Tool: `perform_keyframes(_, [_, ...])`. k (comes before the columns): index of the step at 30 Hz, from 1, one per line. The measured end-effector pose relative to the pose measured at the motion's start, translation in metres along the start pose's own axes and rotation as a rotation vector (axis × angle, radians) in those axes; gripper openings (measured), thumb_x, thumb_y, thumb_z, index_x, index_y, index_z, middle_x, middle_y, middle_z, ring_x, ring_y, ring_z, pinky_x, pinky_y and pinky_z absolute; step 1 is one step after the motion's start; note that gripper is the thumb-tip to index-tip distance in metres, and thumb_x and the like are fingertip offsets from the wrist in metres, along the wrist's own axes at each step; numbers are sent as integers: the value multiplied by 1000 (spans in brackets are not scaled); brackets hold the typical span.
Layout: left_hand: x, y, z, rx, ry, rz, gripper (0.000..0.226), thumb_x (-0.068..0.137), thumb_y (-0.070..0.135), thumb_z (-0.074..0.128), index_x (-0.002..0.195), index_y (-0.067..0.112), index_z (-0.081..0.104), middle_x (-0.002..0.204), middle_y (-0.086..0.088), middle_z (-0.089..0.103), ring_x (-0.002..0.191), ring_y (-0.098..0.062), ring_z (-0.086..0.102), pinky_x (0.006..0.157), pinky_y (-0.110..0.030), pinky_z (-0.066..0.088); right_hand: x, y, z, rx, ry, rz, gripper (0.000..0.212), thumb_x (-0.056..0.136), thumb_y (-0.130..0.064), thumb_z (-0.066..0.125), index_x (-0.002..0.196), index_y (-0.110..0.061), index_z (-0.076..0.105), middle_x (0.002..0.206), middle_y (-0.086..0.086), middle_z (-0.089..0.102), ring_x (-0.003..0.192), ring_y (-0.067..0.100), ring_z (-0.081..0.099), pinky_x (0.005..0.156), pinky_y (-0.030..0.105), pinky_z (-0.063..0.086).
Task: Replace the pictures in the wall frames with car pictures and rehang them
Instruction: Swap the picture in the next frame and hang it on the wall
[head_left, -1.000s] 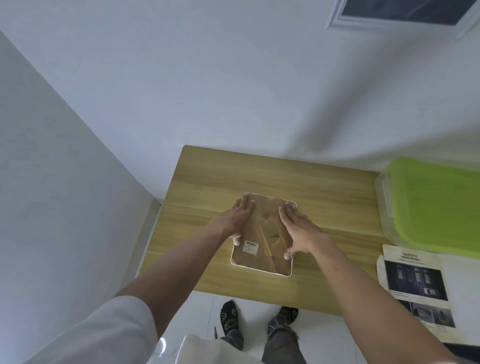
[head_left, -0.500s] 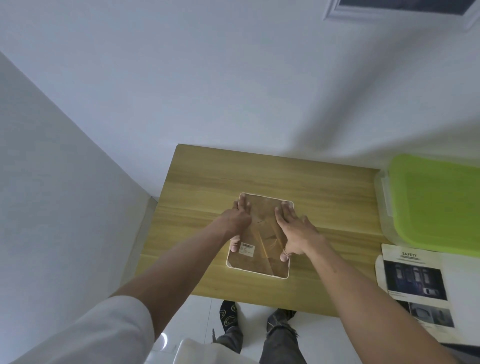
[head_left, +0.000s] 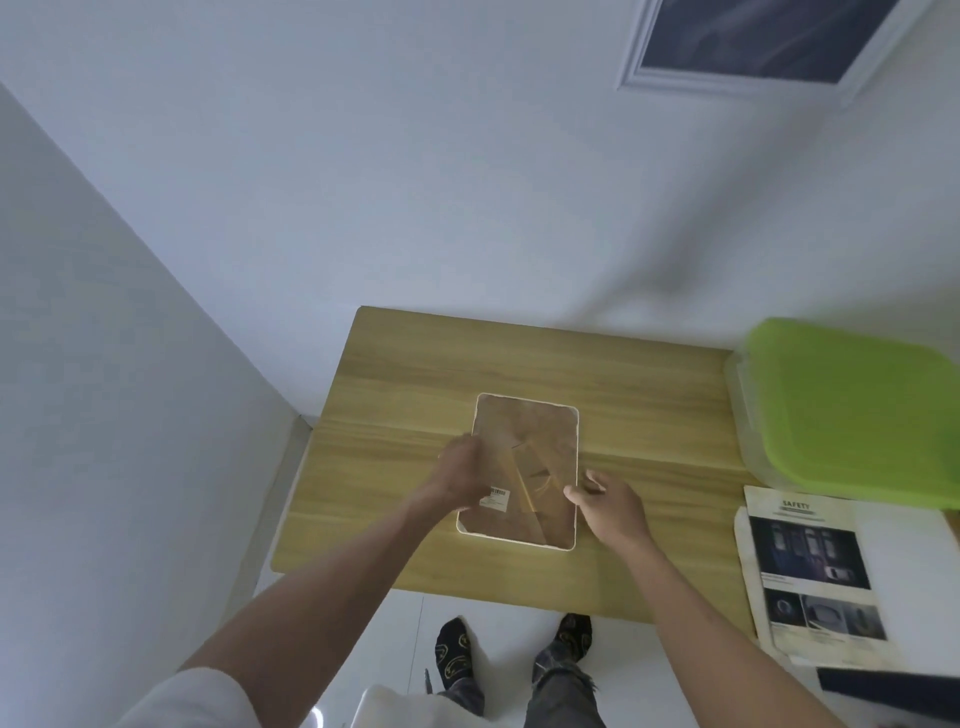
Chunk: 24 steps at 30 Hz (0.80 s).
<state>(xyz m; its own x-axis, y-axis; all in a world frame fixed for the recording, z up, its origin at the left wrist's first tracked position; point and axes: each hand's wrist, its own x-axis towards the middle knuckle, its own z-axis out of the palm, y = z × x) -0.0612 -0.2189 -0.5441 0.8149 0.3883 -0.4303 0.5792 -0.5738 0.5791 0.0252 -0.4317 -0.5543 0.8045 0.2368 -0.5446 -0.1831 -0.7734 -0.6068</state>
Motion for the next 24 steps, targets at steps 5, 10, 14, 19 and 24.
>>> perform_keyframes(5, [-12, 6, -2, -492, 140, -191, 67, 68, 2, 68, 132, 20, 59, 121, -1, 67, 112, -23, 62, 88, -32, 53, -7, -7, 18, 267, 17, 78, 10, 83, -17, 68, 84, -24, 75, 89, -3, 76, 90, 21, 70, 83, 35, 53])
perform_keyframes(10, [-7, 11, -20, -748, 189, -283, 64, 67, -9, 72, 127, 11, 62, 117, -1, 70, 108, -18, 65, 86, -29, 54, -2, -1, 14, 415, 68, 153, 21, 81, -12, 72, 101, -15, 76, 93, 1, 76, 88, 21, 72, 86, 40, 58])
perform_keyframes(14, [-4, 25, -41, -828, 34, -290, 46, 69, -12, 71, 113, -1, 68, 93, -14, 74, 87, -26, 73, 83, -38, 60, 2, -5, -1, 405, 70, 174, 22, 82, -13, 71, 104, -12, 76, 89, 4, 77, 82, 23, 72, 81, 39, 59])
perform_keyframes(19, [-5, 61, -53, -789, 34, -167, 49, 62, -6, 77, 109, 5, 72, 90, -8, 76, 84, -21, 73, 80, -37, 61, -13, -50, -40, 221, 119, 38, 38, 90, -31, 64, 123, -10, 66, 114, 6, 70, 94, 21, 64, 74, 29, 45])
perform_keyframes(24, [-28, 123, -49, -655, 167, 30, 47, 62, 1, 72, 105, 20, 76, 85, 10, 76, 76, -7, 72, 73, -29, 60, -31, -122, -88, 291, 104, -193, 35, 95, -45, 55, 115, -20, 68, 105, -3, 72, 93, 17, 67, 86, 40, 56])
